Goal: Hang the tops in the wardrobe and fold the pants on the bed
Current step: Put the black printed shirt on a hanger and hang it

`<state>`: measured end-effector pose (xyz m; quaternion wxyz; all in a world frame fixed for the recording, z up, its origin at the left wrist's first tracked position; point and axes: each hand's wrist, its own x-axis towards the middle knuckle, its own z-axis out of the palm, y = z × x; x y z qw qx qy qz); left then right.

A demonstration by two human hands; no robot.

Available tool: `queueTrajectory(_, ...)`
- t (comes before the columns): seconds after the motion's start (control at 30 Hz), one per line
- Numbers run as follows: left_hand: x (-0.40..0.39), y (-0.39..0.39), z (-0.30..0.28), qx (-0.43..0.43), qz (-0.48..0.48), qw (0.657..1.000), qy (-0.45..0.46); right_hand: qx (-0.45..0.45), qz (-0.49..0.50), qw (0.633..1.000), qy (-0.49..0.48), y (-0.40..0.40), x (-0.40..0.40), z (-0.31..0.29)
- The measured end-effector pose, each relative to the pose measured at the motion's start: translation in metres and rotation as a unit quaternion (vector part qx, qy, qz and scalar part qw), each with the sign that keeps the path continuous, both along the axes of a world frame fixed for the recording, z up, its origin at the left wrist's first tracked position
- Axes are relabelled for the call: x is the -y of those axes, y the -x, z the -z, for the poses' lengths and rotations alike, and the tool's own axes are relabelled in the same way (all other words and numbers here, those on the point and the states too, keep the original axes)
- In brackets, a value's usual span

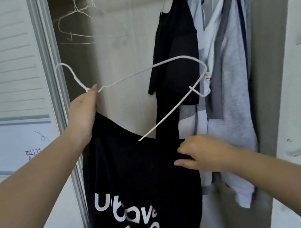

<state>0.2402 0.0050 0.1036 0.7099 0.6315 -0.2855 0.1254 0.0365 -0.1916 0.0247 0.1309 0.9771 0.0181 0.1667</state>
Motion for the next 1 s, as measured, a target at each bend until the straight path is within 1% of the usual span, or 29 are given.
queueTrajectory(0.07, -0.007, -0.003, 0.009, -0.002, -0.005, 1.000, -0.023, 0.022, -0.011, 1.000, -0.003, 0.023, 0.010, -0.015)
queueTrajectory(0.17, -0.014, -0.007, 0.029, 0.062, -0.031, 0.993, -0.096, 0.068, -0.048, 0.997, 0.006, 0.055, 0.021, -0.036)
queueTrajectory(0.23, -0.022, -0.009, 0.041, 0.111, -0.037, 0.982, -0.150, 0.075, -0.058, 0.995, 0.018, 0.069, 0.023, -0.045)
queueTrajectory(0.3, -0.025, -0.007, 0.051, 0.158, -0.032, 0.963, -0.214, 0.069, -0.059, 0.996, 0.028, 0.077, 0.024, -0.048)
queueTrajectory(0.37, -0.022, 0.001, 0.060, 0.189, -0.043, 0.946, -0.259, 0.057, -0.051, 0.996, 0.042, 0.081, 0.024, -0.048)
queueTrajectory(0.43, -0.013, 0.013, 0.063, 0.196, -0.038, 0.944, -0.262, 0.052, -0.050, 0.996, 0.056, 0.079, 0.020, -0.047)
queueTrajectory(0.47, -0.007, 0.020, 0.062, 0.196, -0.020, 0.945, -0.260, 0.057, -0.053, 0.995, 0.064, 0.076, 0.017, -0.047)
queueTrajectory(0.53, 0.008, 0.036, 0.060, 0.205, 0.043, 0.945, -0.252, 0.077, -0.070, 0.990, 0.091, 0.065, 0.008, -0.045)
queueTrajectory(0.6, 0.025, 0.049, 0.057, 0.206, 0.109, 0.941, -0.244, 0.077, -0.079, 0.988, 0.110, 0.051, -0.002, -0.043)
queueTrajectory(0.67, 0.036, 0.054, 0.059, 0.202, 0.139, 0.939, -0.240, 0.064, -0.072, 0.991, 0.093, 0.041, -0.007, -0.042)
queueTrajectory(0.77, 0.039, 0.048, 0.063, 0.219, 0.135, 0.936, -0.239, 0.060, -0.042, 0.997, 0.032, 0.035, -0.006, -0.036)
queueTrajectory(0.83, 0.034, 0.043, 0.063, 0.235, 0.131, 0.928, -0.258, 0.083, -0.041, 0.996, 0.007, 0.035, -0.002, -0.031)
queueTrajectory(0.93, 0.019, 0.033, 0.066, 0.276, 0.121, 0.907, -0.295, 0.098, -0.027, 0.995, 0.005, 0.039, 0.010, -0.030)
queueTrajectory(1.0, 0.004, 0.018, 0.070, 0.280, 0.094, 0.904, -0.309, 0.106, -0.016, 0.994, -0.004, 0.045, 0.019, -0.030)
